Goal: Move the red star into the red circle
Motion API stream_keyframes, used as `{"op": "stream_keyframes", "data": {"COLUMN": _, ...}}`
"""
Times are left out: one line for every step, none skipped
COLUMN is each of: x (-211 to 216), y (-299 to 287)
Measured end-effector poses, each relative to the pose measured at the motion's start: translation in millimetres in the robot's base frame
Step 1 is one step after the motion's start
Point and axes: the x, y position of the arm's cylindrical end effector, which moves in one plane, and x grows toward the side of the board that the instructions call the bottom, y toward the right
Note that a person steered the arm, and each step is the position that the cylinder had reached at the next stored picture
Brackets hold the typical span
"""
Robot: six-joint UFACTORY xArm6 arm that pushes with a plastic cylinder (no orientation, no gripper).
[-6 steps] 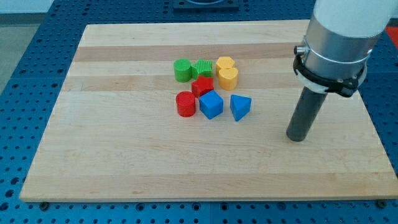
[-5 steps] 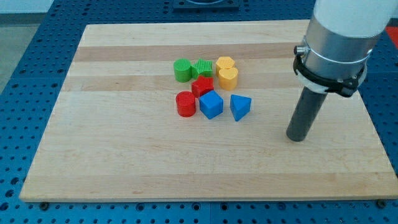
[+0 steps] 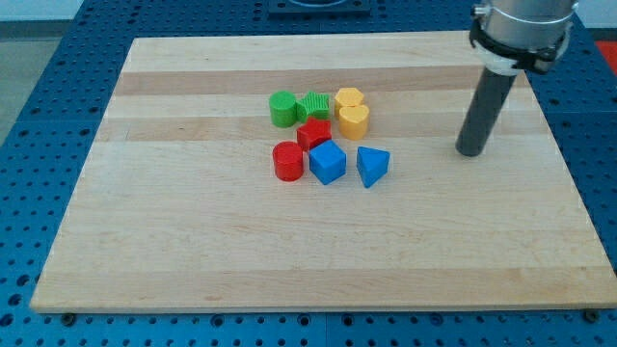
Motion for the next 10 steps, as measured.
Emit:
{"op": "stream_keyframes", "data": {"x": -0.4, "y": -17.1}}
{"op": "stream_keyframes", "data": {"x": -14.6, "y": -26.8}}
{"op": "stream_keyframes", "data": {"x": -26.4, "y": -72.3}}
{"op": "stream_keyframes", "data": {"x": -33.7, "y": -92.7}}
{"op": "stream_keyframes", "data": {"x": -33.5, "y": -105.3}}
{"op": "stream_keyframes", "data": {"x": -33.5, "y": -136.8}}
{"op": "stream_keyframes", "data": {"x": -27.7, "y": -145.3}}
{"op": "stream_keyframes", "data": {"x": -24.7, "y": -164.1}}
{"op": "stream_keyframes", "data": {"x": -23.5, "y": -200.3}}
{"op": "stream_keyframes", "data": {"x": -22.5, "y": -249.0}}
